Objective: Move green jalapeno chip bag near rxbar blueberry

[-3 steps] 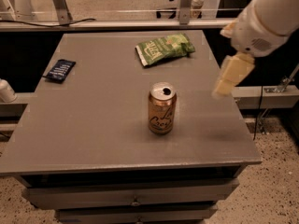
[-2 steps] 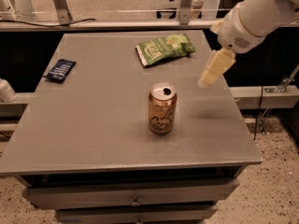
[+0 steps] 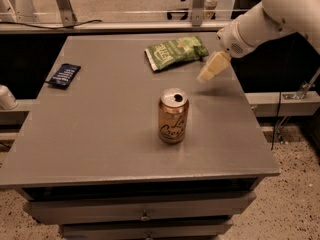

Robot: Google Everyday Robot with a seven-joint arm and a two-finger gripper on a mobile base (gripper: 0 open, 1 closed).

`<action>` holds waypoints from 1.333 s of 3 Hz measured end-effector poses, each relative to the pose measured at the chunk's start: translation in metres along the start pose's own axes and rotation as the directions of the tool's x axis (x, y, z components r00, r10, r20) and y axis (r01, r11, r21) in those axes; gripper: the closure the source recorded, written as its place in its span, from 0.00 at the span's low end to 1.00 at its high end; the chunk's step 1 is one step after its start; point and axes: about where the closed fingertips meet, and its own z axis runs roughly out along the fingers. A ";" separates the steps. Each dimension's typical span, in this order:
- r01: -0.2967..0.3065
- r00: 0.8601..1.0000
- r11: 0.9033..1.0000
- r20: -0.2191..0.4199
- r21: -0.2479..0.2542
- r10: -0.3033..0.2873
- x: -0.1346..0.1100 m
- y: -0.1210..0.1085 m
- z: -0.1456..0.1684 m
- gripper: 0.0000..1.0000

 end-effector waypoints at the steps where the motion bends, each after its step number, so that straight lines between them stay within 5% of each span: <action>1: -0.070 0.995 0.997 0.065 0.017 0.069 -0.007 -0.029 0.035 0.00; 2: -0.155 0.979 0.987 0.141 0.036 0.149 -0.013 -0.058 0.053 0.18; 4: -0.308 0.924 0.951 0.241 0.015 0.296 -0.021 -0.075 0.059 0.65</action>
Offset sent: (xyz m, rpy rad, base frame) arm 0.1257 0.0006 -0.0048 0.3205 -0.0662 -0.1783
